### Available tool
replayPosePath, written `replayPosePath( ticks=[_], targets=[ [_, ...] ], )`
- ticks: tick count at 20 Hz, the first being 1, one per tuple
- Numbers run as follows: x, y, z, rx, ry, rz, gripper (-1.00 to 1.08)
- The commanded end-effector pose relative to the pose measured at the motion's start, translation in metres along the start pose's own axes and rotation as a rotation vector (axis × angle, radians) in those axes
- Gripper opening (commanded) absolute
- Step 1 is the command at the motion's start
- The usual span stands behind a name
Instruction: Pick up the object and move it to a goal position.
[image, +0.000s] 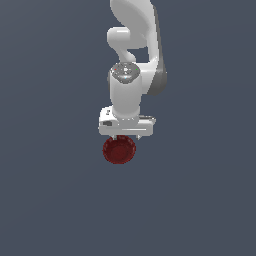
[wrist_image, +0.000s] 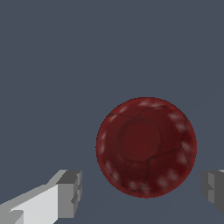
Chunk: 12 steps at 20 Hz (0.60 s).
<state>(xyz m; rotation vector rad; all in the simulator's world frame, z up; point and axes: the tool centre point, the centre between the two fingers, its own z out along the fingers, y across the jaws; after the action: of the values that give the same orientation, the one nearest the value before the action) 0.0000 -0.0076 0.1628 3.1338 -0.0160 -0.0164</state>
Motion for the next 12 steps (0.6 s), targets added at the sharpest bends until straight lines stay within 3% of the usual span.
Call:
replayPosePath(
  ticks=[1,12],
  targets=[
    [0.0000,0.0000,0.0000,0.000,0.000,0.000,0.28],
    [0.0054,-0.0058,-0.0084,0.008,0.016,-0.020,0.28]
  ],
)
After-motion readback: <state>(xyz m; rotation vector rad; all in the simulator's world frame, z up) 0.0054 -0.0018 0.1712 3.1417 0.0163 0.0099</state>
